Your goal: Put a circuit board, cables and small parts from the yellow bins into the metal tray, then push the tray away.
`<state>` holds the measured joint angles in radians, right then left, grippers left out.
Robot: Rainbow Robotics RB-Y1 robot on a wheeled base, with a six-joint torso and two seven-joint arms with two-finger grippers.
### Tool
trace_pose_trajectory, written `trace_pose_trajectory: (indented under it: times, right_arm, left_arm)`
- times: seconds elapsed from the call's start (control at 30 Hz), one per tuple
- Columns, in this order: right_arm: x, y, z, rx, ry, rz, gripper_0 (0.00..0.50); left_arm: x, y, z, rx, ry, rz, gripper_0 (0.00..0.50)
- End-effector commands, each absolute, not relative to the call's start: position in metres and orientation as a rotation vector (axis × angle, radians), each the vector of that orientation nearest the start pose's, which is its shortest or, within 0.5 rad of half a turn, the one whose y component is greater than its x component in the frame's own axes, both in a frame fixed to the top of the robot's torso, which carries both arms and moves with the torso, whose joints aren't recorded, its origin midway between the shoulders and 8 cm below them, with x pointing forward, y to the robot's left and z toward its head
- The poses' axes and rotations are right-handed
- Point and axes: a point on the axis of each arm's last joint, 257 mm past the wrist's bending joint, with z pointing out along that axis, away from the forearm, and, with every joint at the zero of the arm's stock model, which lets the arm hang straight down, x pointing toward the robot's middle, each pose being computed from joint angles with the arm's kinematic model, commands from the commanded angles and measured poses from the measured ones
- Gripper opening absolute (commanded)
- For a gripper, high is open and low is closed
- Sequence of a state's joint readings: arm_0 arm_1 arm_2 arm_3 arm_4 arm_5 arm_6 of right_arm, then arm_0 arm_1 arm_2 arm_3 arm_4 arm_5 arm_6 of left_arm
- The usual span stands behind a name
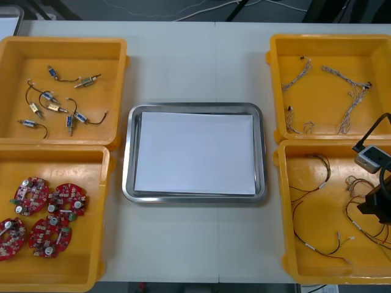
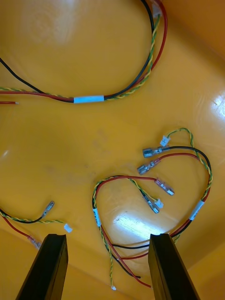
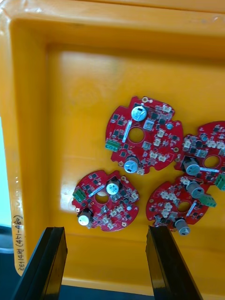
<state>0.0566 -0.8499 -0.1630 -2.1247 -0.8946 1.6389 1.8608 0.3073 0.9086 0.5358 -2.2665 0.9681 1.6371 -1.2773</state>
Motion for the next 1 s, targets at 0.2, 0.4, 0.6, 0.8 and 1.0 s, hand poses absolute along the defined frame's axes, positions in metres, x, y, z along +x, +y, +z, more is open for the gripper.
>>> trace_pose_trajectory:
  times: [0.2, 0.4, 0.6, 0.8, 1.0]
  right_arm:
    - [0.327, -0.398, -0.261, -0.899, 2.633, -0.176, 0.5]
    - [0.321, -0.402, -0.273, -0.935, 2.621, -0.201, 0.5]
    - [0.318, -0.406, -0.283, -0.96, 2.596, -0.229, 0.5]
    - [0.319, -0.403, -0.289, -0.982, 2.585, -0.219, 0.5]
    - [0.327, -0.402, -0.306, -0.984, 2.554, -0.202, 0.5]
  left_arm:
    - [0.289, 0.48, -0.196, -0.264, 2.603, 0.18, 0.5]
    - [0.294, 0.481, -0.21, -0.327, 2.589, 0.108, 0.5]
    - [0.297, 0.476, -0.219, -0.404, 2.585, 0.032, 0.5]
    - [0.298, 0.478, -0.229, -0.512, 2.575, -0.029, 0.5]
    - [0.3, 0.484, -0.241, -0.666, 2.555, -0.07, 0.5]
